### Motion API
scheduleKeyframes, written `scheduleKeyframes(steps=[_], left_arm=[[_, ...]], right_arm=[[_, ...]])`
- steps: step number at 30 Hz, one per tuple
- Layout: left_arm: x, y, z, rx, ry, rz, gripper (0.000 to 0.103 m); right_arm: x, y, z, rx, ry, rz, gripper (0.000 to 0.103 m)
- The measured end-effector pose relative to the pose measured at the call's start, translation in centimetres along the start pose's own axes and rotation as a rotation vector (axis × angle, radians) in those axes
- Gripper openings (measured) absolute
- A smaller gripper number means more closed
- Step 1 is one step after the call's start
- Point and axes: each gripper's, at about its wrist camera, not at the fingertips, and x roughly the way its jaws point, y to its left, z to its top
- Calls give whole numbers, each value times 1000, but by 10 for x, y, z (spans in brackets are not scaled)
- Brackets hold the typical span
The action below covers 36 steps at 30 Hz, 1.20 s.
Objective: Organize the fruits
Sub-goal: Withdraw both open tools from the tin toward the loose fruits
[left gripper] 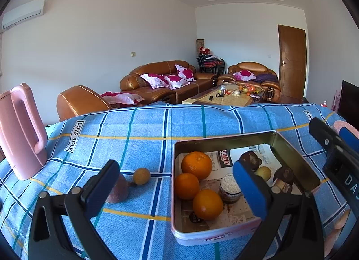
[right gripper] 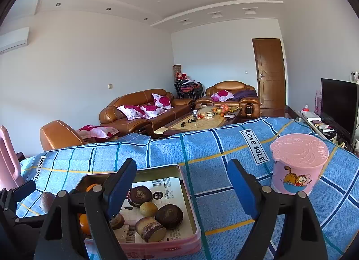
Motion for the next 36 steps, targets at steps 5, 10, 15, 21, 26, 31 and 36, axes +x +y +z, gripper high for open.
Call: scheduleKeyframes(steps=[5,10,15,21,26,31,36], left_arm=[[-8,0,-2,14,-16,-1,103],[-18,-5,-6,48,-26,-10,103],[-29,-12,-11,86,-38,-33,103],[-41,-21,-15,135,-49,-66,103],[-42,-15,-16,124,-36,-97,103],[-30,8,-16,49,35,-95,103],[-20,32,-19,4,76,-67,103]], right_arm=[[-8,1,-3,5,2,-7,84],[-14,3,-5,12,12,-14,84],[-21,5,-7,10,9,-26,84],[-30,5,-11,17,15,-71,84],[-37,9,-13,14,3,-89,84],[-42,20,-14,-24,-6,-112,84],[-45,30,-17,-25,13,-94,84]])
